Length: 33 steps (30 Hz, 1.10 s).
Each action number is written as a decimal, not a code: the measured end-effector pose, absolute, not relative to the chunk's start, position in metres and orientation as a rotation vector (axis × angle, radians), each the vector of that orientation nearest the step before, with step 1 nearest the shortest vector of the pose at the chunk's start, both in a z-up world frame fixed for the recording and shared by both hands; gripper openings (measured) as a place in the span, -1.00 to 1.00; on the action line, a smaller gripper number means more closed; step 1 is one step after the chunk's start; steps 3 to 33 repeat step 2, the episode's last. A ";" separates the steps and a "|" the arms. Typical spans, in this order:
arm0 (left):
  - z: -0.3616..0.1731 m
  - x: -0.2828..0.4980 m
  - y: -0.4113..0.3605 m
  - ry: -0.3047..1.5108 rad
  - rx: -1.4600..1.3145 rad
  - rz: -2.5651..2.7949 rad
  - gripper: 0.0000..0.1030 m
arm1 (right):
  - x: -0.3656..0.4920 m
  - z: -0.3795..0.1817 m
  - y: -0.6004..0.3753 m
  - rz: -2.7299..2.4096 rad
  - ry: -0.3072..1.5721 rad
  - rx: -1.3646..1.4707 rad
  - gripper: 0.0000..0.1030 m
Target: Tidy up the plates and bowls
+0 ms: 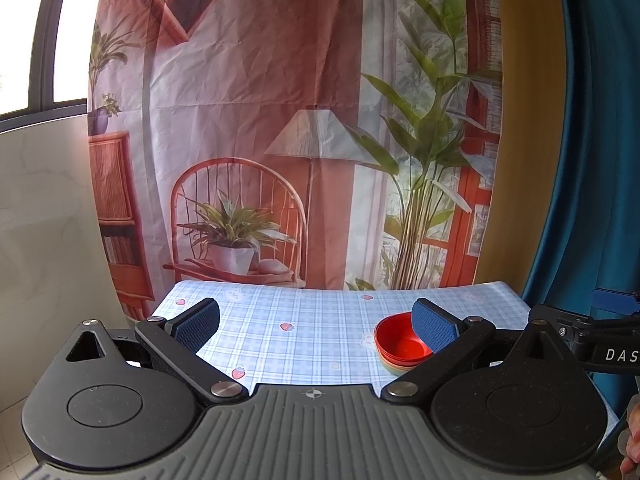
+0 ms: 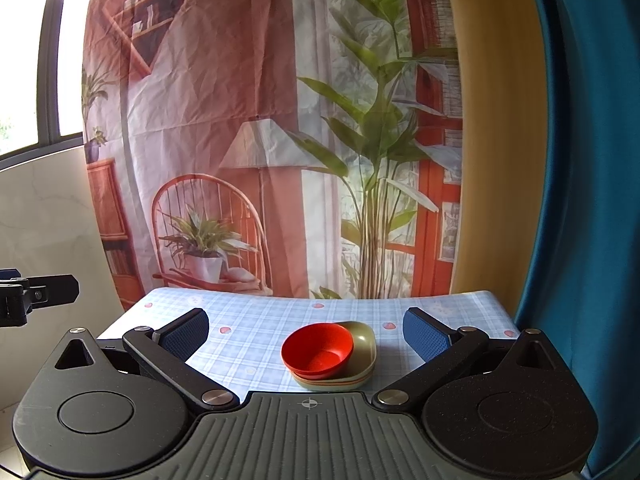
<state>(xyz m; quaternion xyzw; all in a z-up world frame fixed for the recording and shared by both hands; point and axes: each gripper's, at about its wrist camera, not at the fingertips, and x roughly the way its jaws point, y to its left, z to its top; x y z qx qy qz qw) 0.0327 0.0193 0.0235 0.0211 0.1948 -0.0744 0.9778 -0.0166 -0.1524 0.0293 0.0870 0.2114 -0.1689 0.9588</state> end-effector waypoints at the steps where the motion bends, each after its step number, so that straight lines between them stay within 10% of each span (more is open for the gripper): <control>1: 0.023 0.033 0.020 0.392 0.042 -0.149 1.00 | -0.017 0.029 -0.153 -0.343 0.429 0.178 0.99; 33: 0.023 0.034 0.020 0.393 0.043 -0.149 1.00 | -0.017 0.029 -0.153 -0.342 0.429 0.178 0.99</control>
